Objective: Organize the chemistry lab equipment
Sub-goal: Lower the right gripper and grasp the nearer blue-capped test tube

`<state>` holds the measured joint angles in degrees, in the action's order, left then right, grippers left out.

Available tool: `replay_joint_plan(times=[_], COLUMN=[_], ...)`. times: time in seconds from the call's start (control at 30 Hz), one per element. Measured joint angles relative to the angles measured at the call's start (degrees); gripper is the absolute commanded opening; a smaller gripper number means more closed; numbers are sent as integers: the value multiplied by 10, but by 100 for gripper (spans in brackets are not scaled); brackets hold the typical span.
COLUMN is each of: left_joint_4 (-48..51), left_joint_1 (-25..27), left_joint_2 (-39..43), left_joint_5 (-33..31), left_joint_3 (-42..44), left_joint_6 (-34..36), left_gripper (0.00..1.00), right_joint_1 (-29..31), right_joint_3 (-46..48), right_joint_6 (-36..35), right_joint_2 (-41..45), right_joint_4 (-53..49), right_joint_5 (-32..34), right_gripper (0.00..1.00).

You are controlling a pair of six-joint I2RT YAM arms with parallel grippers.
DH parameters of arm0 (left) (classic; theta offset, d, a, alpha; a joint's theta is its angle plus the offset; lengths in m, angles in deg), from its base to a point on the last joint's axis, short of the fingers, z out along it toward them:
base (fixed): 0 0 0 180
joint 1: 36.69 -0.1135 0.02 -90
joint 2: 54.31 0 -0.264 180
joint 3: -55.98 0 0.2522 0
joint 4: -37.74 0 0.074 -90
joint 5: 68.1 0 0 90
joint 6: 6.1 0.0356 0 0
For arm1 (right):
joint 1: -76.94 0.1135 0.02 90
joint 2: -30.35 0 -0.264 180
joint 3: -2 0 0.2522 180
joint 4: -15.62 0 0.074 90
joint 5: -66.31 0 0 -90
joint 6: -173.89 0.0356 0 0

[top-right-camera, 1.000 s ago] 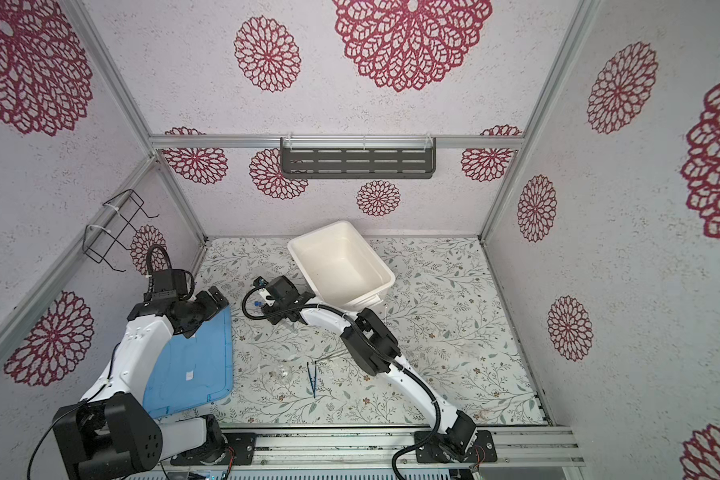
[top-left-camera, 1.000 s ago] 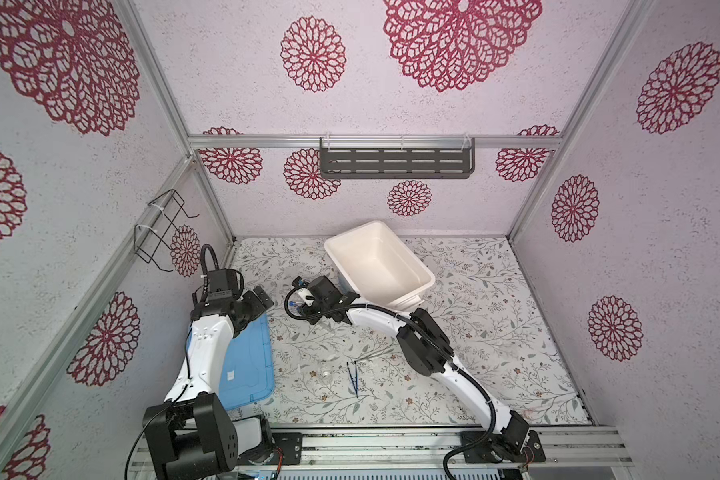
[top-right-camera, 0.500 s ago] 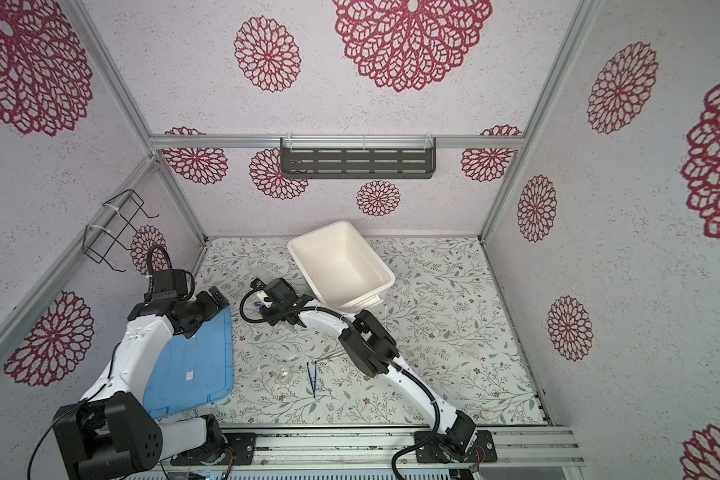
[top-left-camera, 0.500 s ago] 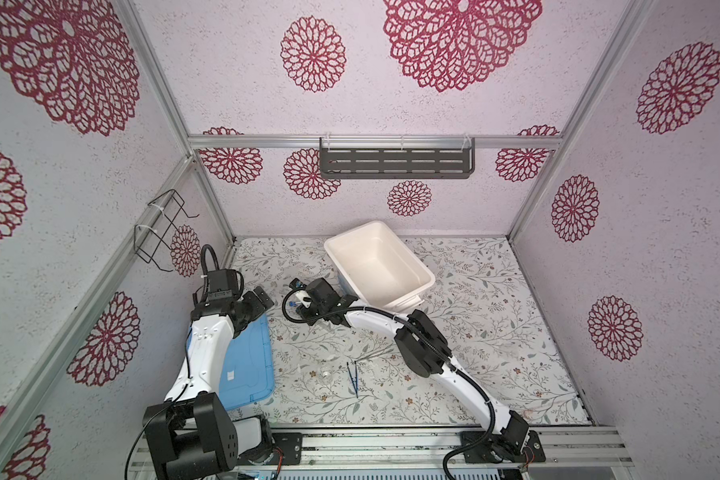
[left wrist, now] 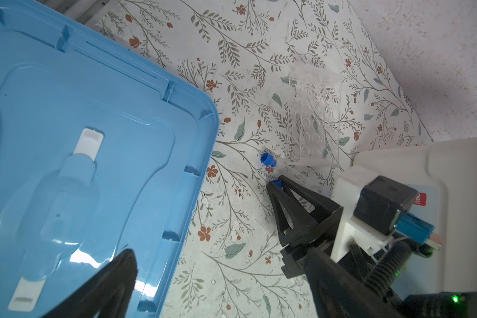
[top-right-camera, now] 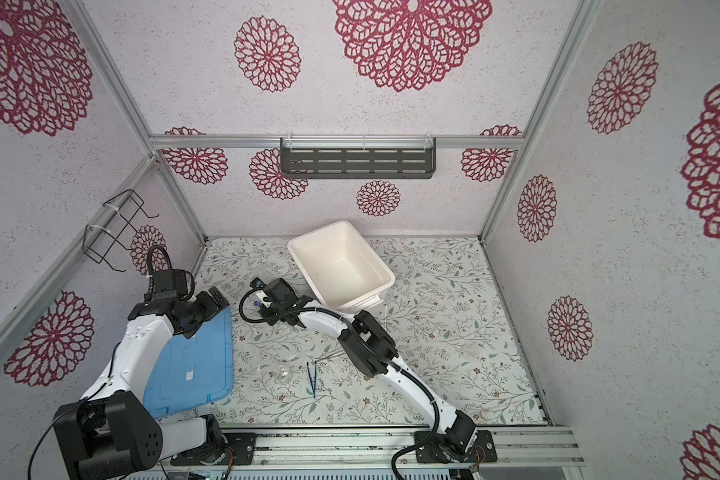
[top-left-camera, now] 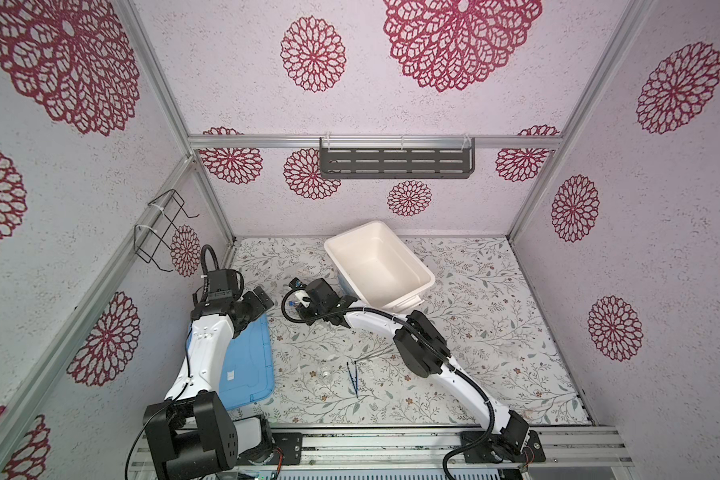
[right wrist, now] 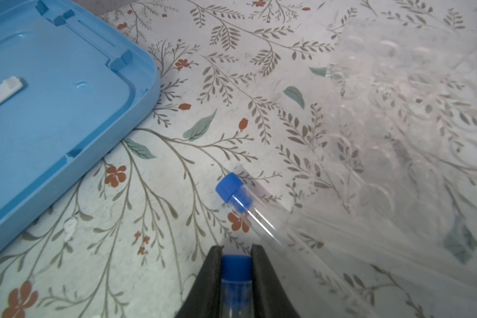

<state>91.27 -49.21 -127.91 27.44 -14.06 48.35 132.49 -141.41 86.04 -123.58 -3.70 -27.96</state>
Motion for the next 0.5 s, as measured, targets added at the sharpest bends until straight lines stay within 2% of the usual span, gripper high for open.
replay_joint_plan(times=[0.5], left_joint_4=[3], left_joint_1=[-2], left_joint_2=[0], left_joint_5=[23], left_joint_3=[0], left_joint_6=[-4], left_gripper=[99], right_joint_1=[3], right_joint_3=[1], right_joint_6=[7], right_joint_2=[9], right_joint_4=[-19], right_joint_5=[0], right_gripper=[17])
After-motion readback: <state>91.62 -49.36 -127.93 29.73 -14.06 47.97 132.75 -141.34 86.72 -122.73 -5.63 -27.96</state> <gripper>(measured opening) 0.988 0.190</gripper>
